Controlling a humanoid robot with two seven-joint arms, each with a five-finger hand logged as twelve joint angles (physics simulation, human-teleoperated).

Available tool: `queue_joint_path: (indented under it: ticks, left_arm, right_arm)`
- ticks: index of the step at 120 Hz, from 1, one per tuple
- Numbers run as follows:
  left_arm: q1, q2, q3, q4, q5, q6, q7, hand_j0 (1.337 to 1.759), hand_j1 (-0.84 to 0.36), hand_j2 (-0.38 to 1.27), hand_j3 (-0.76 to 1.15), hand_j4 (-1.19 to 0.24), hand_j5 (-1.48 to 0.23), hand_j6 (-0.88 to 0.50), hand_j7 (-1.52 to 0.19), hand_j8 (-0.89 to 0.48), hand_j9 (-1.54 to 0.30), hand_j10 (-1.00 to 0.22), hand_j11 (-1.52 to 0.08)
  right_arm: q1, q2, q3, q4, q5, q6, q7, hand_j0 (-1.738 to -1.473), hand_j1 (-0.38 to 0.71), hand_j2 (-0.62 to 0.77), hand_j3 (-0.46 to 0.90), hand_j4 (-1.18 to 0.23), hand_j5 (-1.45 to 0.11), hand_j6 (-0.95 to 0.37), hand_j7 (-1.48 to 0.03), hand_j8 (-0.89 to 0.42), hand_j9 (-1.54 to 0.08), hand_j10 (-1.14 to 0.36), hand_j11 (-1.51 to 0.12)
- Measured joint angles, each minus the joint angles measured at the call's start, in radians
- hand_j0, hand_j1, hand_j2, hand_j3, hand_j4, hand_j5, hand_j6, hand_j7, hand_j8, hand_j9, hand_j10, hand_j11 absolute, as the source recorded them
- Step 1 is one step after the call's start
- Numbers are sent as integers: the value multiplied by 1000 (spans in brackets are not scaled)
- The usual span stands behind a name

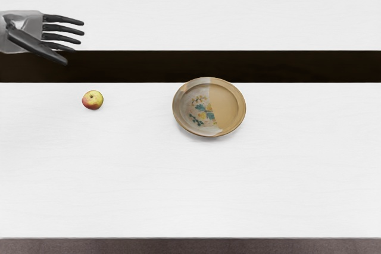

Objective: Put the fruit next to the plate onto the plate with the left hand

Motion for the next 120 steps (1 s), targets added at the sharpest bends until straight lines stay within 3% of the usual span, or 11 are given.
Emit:
queue_joint_path:
  ticks: [42,65,70,81,90,109,120]
  left_arm:
    - [11,26,2,1,7,0,1,1658,56,50,0,-245,-318,-245,-318,-245,-318,-245,-318]
    - [-17,25,2,12,65,0,62,1658,56,50,0,-245,-318,-245,-318,-245,-318,-245,-318]
    - [-12,55,2,-27,92,0,91,1658,56,49,0,-245,-318,-245,-318,-245,-318,-245,-318]
    - [-11,166,5,-234,185,0,133,1658,56,50,0,-246,-318,-245,-318,-245,-318,-245,-318]
    - [-11,175,7,-345,243,5,174,1658,57,50,0,-246,-318,-246,-318,-246,-318,-246,-318]
    - [-22,153,42,-464,367,233,240,1658,57,50,0,-248,-319,-248,-318,-248,-318,-247,-318]
    - [-107,106,95,-488,432,392,255,1658,57,51,0,-248,-319,-249,-319,-249,-318,-248,-318]
  right_arm:
    - [-1,0,-1,0,-1,0,-1,-1658,-310,-6,0,-34,-43,-34,-43,-34,-43,-33,-43]
    - [-1,0,-1,0,-1,0,-1,-1658,-310,-6,0,-34,-43,-34,-43,-34,-43,-33,-43]
    - [-1,0,-1,0,-1,0,-1,-1658,-310,-6,0,-34,-43,-34,-43,-34,-43,-33,-43]
    - [-1,0,-1,0,-1,0,-1,-1658,-310,-6,0,-34,-43,-34,-43,-34,-43,-33,-43]
    - [-1,0,-1,0,-1,0,-1,-1658,-310,-6,0,-34,-43,-34,-43,-34,-43,-33,-43]
    - [-1,0,-1,0,-1,0,-1,-1658,-310,-6,0,-34,-43,-34,-43,-34,-43,-33,-43]
    - [-1,0,-1,0,-1,0,-1,-1658,-310,-6,0,-34,-43,-34,-43,-34,-43,-33,-43]
